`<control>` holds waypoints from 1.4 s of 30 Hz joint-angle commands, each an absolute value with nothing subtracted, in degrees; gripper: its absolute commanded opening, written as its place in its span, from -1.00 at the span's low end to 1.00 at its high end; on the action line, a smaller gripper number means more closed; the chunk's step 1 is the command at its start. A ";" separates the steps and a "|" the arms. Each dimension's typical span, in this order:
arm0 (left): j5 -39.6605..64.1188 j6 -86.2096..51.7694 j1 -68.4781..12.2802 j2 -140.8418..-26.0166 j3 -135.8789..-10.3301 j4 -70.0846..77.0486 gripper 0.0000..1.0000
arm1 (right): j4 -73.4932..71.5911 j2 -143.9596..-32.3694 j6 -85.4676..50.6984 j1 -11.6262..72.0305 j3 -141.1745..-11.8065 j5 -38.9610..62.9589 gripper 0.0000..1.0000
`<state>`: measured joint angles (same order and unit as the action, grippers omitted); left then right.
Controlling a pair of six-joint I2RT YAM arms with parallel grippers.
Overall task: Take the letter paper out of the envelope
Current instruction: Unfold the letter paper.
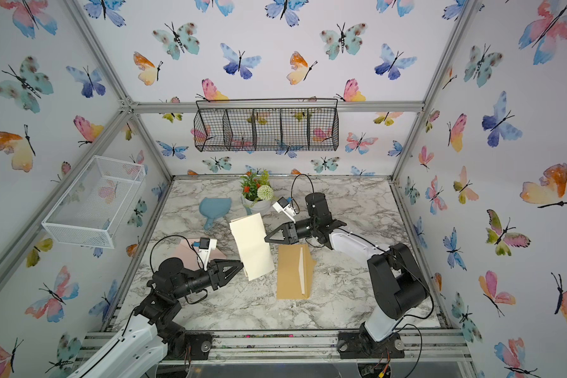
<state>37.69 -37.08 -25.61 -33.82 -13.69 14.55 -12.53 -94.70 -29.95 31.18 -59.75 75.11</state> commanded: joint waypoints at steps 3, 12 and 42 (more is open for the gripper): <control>38.12 -37.99 -25.72 -35.31 -13.12 19.38 -0.21 | -15.26 -94.41 -31.13 32.39 -59.97 75.86 -0.96; 39.86 -38.10 -25.79 -39.77 -14.22 22.76 -0.38 | -15.49 -96.41 -31.26 35.92 -61.26 74.84 -0.96; 21.94 -34.28 -25.86 -39.91 -23.16 -2.49 -1.00 | 3.85 -85.20 -21.80 49.83 -61.89 12.36 0.47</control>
<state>21.67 -34.76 -25.63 -40.95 -23.00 -2.63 5.39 -84.05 -21.85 49.58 -61.71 10.70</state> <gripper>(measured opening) 0.042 0.736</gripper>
